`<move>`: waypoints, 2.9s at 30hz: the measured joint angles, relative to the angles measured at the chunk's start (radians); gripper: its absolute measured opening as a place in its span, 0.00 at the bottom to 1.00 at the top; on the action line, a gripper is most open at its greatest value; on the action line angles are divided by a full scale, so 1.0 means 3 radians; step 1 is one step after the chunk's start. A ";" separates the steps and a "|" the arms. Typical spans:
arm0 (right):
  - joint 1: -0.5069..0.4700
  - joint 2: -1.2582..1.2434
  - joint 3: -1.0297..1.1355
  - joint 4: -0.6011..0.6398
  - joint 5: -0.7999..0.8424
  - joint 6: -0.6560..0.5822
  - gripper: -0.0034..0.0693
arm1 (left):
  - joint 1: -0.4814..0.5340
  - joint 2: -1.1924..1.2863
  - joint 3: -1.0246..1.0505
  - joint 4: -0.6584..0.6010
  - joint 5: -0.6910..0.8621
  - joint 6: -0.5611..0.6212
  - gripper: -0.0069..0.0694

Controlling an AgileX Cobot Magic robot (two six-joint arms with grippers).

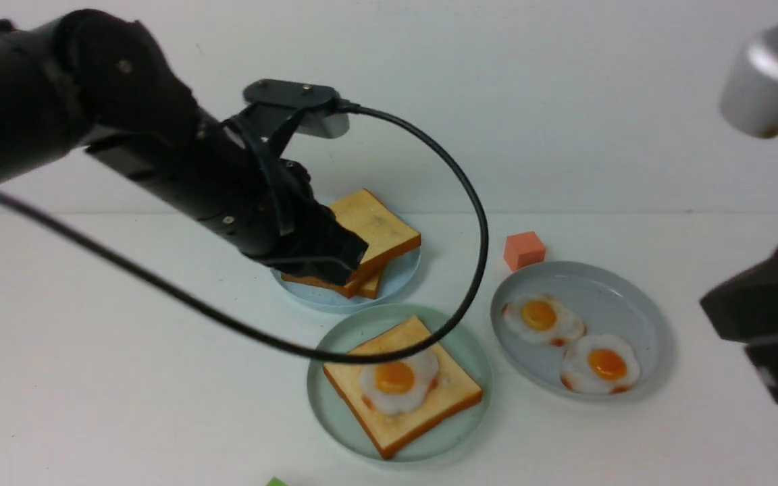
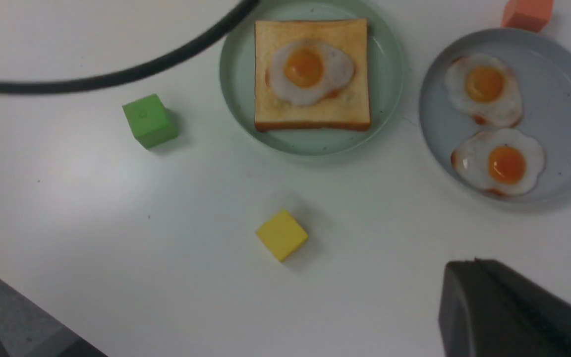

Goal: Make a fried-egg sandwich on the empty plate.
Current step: Use the left arm to grab a slice of bread, then use the left arm to place a slice of bread on the fried egg in the middle

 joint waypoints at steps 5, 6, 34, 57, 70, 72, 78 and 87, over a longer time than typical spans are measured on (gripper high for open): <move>0.0000 -0.0305 0.0026 0.0000 0.0017 0.0044 0.04 | 0.0004 0.0724 -0.0652 0.0221 0.0174 0.0112 0.07; 0.0000 -0.0344 0.0026 0.0000 0.0019 0.0055 0.04 | 0.0004 0.0805 -0.0738 0.0287 0.0170 0.0112 0.07; 0.0000 -0.0533 0.0026 -0.0186 0.0010 0.0174 0.06 | 0.0001 0.1607 -0.1018 0.0935 -0.0973 0.0542 0.53; 0.0000 -0.0549 0.0026 -0.0153 0.0035 0.0175 0.07 | -0.0021 0.0585 -0.0881 0.1054 -0.0468 0.0123 0.13; 0.0000 -0.0857 0.0026 -0.0202 0.0035 0.0175 0.08 | -0.1116 -0.0332 0.1113 0.1807 -0.1146 -0.0750 0.13; 0.0000 -0.0903 0.0026 -0.0202 0.0035 0.0175 0.08 | -0.1148 -0.0277 0.1164 0.1933 -0.1224 -0.0882 0.13; 0.0000 -0.0970 0.0026 -0.0186 0.0035 0.0178 0.08 | -0.1152 -0.0108 0.1178 0.2223 -0.1513 -0.0992 0.13; 0.0000 -0.0977 0.0026 -0.0169 0.0035 0.0178 0.09 | -0.1427 0.0036 0.1178 0.2344 -0.1570 -0.1003 0.13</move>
